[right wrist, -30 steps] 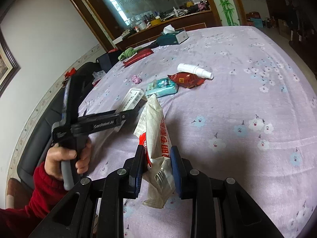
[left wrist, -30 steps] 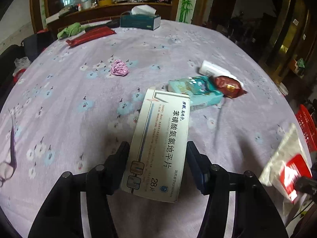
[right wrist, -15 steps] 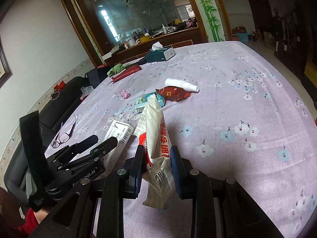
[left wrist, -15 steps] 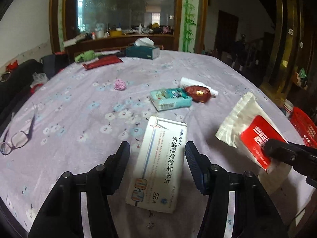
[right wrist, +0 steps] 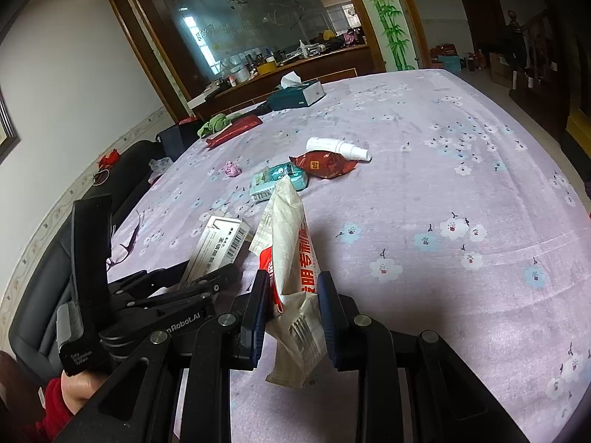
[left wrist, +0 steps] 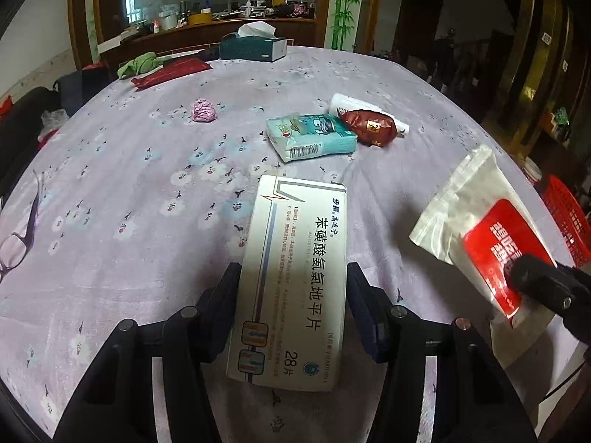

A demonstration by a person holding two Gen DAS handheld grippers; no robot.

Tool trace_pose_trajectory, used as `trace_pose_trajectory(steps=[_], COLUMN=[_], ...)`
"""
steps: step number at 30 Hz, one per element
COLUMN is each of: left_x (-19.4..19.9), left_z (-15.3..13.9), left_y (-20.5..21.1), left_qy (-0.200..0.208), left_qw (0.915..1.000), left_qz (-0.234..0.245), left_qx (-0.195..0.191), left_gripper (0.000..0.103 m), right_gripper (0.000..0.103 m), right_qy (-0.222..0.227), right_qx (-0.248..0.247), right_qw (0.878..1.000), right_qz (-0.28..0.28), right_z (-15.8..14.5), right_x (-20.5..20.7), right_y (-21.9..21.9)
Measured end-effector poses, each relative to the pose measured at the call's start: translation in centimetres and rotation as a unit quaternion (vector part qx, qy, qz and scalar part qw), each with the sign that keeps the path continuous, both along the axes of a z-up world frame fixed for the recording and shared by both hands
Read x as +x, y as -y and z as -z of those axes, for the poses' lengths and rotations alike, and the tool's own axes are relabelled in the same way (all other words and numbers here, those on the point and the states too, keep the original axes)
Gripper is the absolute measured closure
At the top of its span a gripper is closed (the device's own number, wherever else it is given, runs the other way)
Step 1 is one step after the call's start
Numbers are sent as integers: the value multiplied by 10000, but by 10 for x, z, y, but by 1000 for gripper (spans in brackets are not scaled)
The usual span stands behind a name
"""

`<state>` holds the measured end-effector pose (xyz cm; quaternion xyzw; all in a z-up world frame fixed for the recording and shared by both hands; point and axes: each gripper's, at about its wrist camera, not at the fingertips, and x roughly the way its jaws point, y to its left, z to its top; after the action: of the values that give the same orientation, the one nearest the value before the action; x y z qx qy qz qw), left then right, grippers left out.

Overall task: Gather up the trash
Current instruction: 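Lift the white box and packet and hold them above the table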

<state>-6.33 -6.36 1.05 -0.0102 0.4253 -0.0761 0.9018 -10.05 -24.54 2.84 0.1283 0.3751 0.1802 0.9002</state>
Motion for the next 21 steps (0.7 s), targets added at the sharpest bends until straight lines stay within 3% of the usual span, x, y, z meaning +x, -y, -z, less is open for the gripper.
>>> trace_pose_trajectory(steps=[5, 12, 21], left_x=[-13, -37, -44], left_z=[-10, -24, -28], left_y=[-3, 1, 5], left_qy=[489, 1345, 1597], left_qw=[9985, 9882, 9829], left_qz=[-246, -597, -647], left_qx=[52, 426, 651], left_gripper=[50, 50, 50], right_gripper=[75, 75, 75], right_qy=[26, 67, 136], right_qx=[19, -4, 2], right_qw=[10000, 10000, 9998], right_qz=[53, 71, 146], right_z=[-1, -2, -8], right_x=[-2, -4, -10], right_y=[1, 1, 2])
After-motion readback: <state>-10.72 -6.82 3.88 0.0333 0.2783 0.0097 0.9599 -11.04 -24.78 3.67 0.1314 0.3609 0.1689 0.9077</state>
